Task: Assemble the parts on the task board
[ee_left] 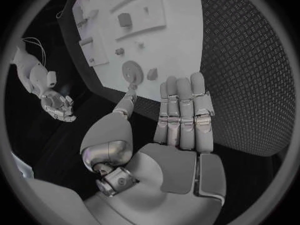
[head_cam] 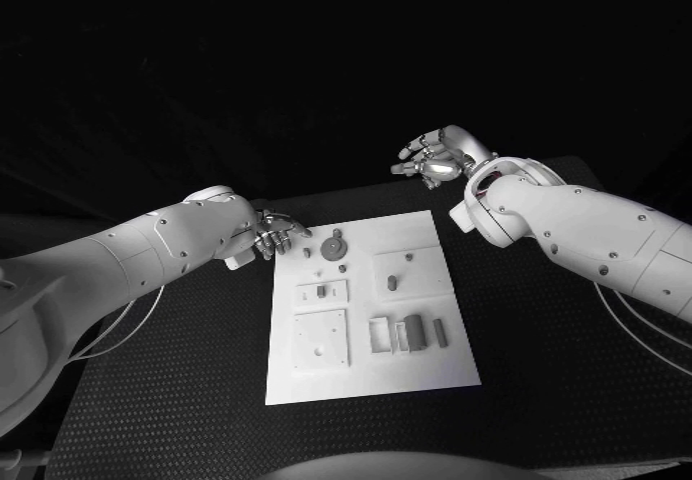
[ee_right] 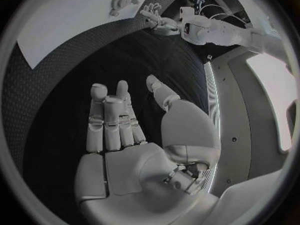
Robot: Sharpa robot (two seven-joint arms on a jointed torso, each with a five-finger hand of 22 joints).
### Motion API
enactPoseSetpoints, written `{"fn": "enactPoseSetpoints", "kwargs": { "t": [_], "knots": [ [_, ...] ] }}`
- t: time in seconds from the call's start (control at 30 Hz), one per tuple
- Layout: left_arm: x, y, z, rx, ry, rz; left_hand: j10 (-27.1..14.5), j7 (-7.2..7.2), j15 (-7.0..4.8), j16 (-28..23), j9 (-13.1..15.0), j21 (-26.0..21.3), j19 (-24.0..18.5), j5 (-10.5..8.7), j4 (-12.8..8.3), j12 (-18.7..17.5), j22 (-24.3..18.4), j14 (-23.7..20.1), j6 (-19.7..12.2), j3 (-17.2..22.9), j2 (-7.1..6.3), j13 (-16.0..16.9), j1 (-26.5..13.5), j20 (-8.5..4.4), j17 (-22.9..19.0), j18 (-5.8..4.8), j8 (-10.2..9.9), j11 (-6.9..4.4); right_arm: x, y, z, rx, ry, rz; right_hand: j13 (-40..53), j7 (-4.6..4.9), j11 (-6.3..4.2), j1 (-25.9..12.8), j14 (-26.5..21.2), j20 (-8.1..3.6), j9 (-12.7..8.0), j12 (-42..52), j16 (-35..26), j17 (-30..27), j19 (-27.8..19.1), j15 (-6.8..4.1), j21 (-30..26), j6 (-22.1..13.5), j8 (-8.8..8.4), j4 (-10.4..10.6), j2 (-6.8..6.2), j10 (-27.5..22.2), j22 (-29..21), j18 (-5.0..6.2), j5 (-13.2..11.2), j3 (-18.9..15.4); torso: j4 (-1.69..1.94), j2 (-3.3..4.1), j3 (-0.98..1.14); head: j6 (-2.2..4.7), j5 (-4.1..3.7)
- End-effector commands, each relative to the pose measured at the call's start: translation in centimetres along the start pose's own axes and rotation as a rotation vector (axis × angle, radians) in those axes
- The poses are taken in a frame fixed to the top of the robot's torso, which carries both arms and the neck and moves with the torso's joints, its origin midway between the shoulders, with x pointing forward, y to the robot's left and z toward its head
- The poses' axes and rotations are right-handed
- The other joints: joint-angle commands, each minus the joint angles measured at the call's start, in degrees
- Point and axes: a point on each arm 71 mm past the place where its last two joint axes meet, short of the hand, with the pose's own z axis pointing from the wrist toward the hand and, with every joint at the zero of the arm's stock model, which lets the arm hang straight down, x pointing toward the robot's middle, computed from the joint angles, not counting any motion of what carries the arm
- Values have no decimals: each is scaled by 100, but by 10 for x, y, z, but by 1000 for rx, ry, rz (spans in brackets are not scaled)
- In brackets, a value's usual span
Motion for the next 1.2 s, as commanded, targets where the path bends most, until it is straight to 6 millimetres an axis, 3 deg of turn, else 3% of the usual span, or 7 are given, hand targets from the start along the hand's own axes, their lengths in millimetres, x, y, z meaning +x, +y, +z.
{"fn": "enactPoseSetpoints", "kwargs": {
  "t": [0.03,0.33,0.57,0.73,1.2],
  "knots": [
    [3,-1,1,-12,29,20,-52,-8,1,36,7,-10,-46,-16,-41,8,7,-32,-40,-7,65,6,14,8,-16,26,-32,11,2,2,0,-12,15,3,-5,46,19,-3,-36,-35,8,-24,-12,-3,-6,0,-23,2,-3,-2,51,35,107,129,12,-17,-4,2,4,-18,-2],
    [14,-1,8,-20,62,8,-152,37,30,87,28,-41,-96,-12,-265,-17,40,-111,-120,58,174,-2,215,14,-142,-13,-94,55,3,4,0,-14,16,4,-6,46,19,-4,-35,-35,9,-25,-11,-3,-5,0,-23,1,-3,-2,53,38,107,129,12,-17,-1,-5,0,-32,-5],
    [19,-2,11,-1,30,-17,-263,86,40,155,20,-44,-88,-11,-263,-70,67,-125,-209,57,207,-31,344,15,-208,-18,-166,102,4,4,0,-14,19,4,-6,45,19,-7,-35,-35,9,-26,-11,-3,-4,-1,-22,1,-3,-1,54,40,107,129,11,-18,-6,-1,0,-29,-29],
    [22,-5,13,8,22,-27,-373,142,57,231,5,-42,-53,-23,-214,-129,86,-127,-297,164,144,-68,400,24,-260,-8,-251,144,4,5,0,-15,20,5,-6,45,18,-10,-33,-35,10,-26,-10,-3,-2,-1,-21,3,-3,1,56,42,108,129,11,-19,-2,-8,5,-35,-34],
    [26,-10,13,29,41,-41,-380,146,61,276,15,-49,-44,-22,-210,-132,100,-141,-293,262,136,-78,414,31,-300,1,-272,149,6,5,1,-12,28,6,-6,44,17,-19,-31,-35,11,-27,-8,-2,0,-2,-20,5,-2,7,59,47,108,129,11,-21,5,-12,2,-52,-52]
  ]
}}
